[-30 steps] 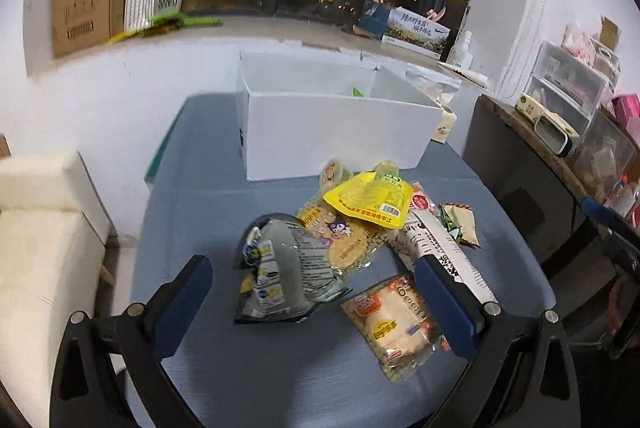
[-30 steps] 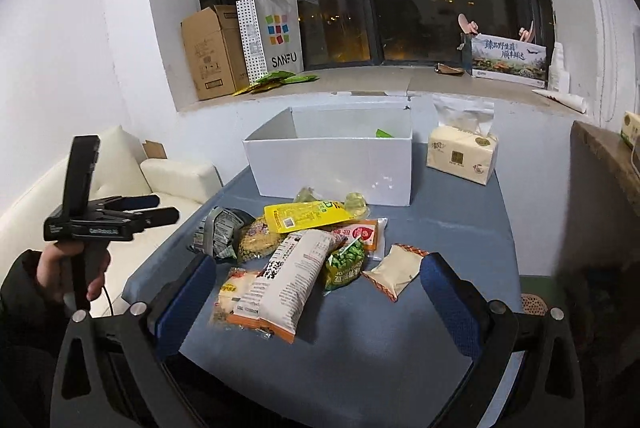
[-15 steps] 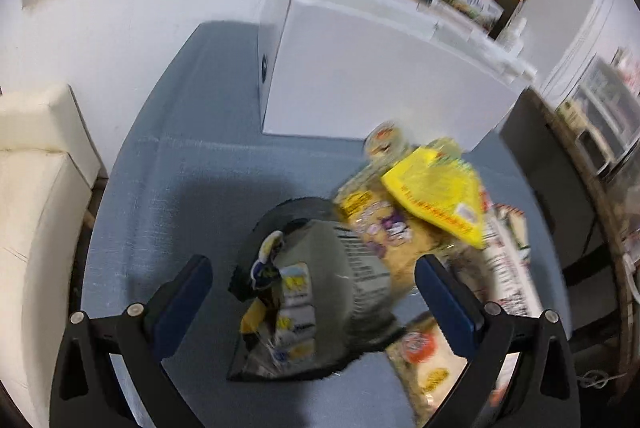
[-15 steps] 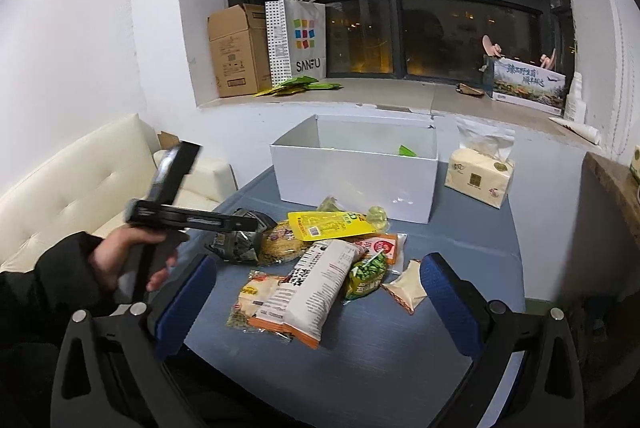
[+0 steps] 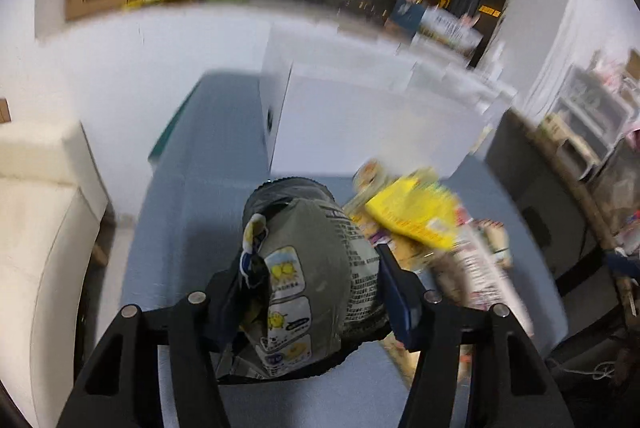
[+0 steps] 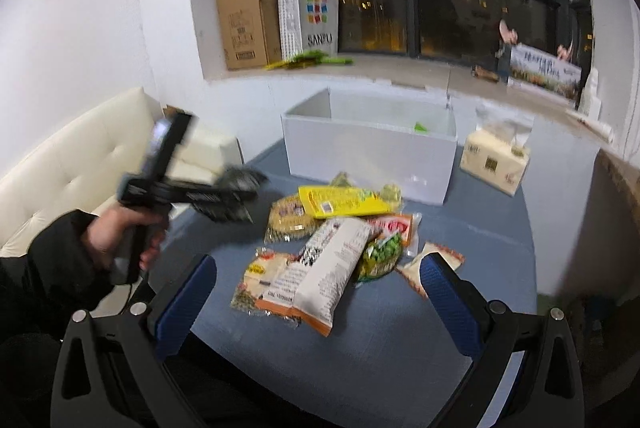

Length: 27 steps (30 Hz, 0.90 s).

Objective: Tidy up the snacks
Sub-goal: 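Grasp the grey snack bag with the left tool, then grasp the white printed snack bag with the right tool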

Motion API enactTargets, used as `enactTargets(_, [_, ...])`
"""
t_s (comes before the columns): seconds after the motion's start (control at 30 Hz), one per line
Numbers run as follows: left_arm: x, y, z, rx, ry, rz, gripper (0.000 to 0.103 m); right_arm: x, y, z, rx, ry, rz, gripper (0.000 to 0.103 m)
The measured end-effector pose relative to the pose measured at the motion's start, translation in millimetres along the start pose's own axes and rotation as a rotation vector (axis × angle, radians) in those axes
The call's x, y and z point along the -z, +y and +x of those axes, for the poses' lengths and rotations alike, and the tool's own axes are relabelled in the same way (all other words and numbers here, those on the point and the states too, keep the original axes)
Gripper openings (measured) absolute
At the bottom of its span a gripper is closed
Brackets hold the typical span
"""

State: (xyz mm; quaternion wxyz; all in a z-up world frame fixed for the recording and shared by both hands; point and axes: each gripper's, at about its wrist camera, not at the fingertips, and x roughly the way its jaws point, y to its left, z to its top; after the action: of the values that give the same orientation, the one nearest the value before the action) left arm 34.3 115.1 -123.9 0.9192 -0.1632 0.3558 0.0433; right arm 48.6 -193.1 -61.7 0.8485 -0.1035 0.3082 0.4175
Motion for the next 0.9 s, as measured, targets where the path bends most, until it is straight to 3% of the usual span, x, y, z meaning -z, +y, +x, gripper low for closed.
enactTargets(0.33, [-13.0,-33.4,-103.5,0.033,-0.264,0.078,0.064,-3.8,-1.8,76.3,-0.036,0.248,0.019,0.103])
enactTargets(0.53, [-16.9,-47.7,-130.0,0.089,-0.347,0.121,0.064,-12.2,-9.2,128.0,-0.129,0.36,0.073,0.103])
enactTargets(0.63, [-16.3,-47.6,-132.3,0.086,-0.343,0.127,0.064,-4.3,-7.4,155.3,-0.079,0.419,0.079,0.101])
enactTargets(0.67, [-15.3,-46.7,-131.7,0.091,-0.34,0.124,0.064,-1.8,-6.2,160.5,-0.066,0.43,0.078,0.095])
enactTargets(0.7, [-14.8,-45.2,-130.2,0.103,-0.332,0.114,0.064,1.6,-4.0,165.7,-0.067,0.44,0.072,0.065])
enactTargets(0.73, [-14.9,-43.0,-128.5,0.115,-0.325,0.099,0.064,4.7,-2.0,170.0,-0.065,0.452,0.062,0.052])
enactTargets(0.9, [-11.5,-45.1,-123.9,0.126,-0.316,0.101,0.064,7.8,-6.4,157.3,-0.098,0.432,0.062,0.039])
